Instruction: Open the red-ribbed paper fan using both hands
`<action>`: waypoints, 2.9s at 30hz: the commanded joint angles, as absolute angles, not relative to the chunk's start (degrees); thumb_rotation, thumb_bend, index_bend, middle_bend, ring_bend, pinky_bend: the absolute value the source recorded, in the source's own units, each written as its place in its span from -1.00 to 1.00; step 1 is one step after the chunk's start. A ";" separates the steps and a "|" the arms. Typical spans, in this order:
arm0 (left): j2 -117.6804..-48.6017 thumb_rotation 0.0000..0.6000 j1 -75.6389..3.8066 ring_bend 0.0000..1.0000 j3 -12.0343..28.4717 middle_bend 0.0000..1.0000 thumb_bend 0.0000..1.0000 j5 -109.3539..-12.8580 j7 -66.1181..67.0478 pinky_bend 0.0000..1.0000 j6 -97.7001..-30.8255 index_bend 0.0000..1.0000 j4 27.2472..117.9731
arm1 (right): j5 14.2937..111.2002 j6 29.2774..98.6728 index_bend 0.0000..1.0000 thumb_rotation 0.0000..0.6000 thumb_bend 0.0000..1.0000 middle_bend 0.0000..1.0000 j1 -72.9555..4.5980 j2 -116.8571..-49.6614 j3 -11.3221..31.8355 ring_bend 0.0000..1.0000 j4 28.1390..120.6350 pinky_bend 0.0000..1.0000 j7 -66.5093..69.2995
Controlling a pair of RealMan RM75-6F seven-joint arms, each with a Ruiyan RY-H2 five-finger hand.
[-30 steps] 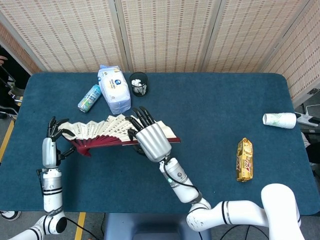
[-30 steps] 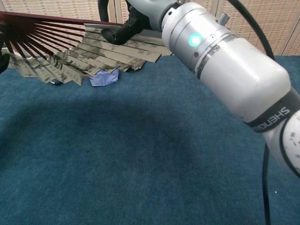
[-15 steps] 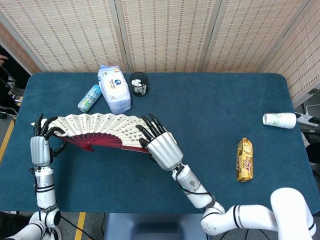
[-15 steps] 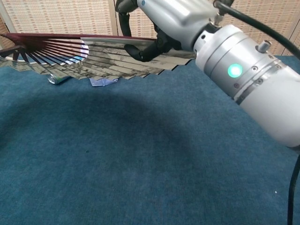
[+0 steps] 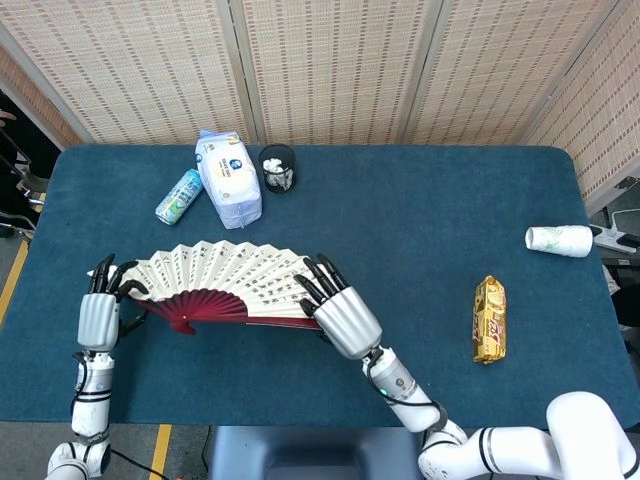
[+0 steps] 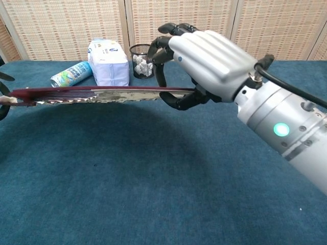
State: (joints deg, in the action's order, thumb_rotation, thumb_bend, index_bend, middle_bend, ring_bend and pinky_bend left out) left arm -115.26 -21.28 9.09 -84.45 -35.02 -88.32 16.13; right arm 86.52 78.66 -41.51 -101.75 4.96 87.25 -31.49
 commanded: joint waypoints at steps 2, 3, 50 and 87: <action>-116.25 1.00 -19.65 -1.00 7.21 -0.71 0.12 -85.68 -34.93 -0.85 -88.63 -0.51 13.67 | 88.51 79.08 -0.16 1.00 0.16 -0.58 -39.37 -100.37 2.27 -0.96 88.23 -0.88 -32.16; -116.37 1.00 -19.24 -1.00 6.79 -0.71 0.12 -85.80 -34.67 -0.85 -88.08 -0.53 13.10 | 88.79 78.95 -0.24 1.00 0.16 -0.58 -38.77 -100.10 1.50 -0.96 88.21 -0.88 -32.41; -69.13 1.00 -17.23 -1.00 -2.30 -1.00 -0.28 -70.47 13.46 -0.99 -60.36 -1.00 86.06 | 83.12 74.50 -1.00 1.00 -0.90 -1.00 -24.82 -65.67 -5.15 -1.00 110.04 -1.00 -30.44; -78.46 1.00 -6.95 -1.00 -0.95 -1.00 -0.24 -94.68 -11.90 -1.00 -96.14 -1.00 69.29 | 85.82 89.23 -1.00 1.00 -0.90 -1.00 -7.44 -66.82 -3.72 -1.00 96.62 -1.00 -13.43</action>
State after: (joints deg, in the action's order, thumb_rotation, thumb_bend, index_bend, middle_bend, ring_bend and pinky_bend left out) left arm -80.14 -8.05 -0.02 -93.43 -14.56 -100.11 66.42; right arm 86.75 89.63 -8.21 -66.91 -4.68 97.47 -15.19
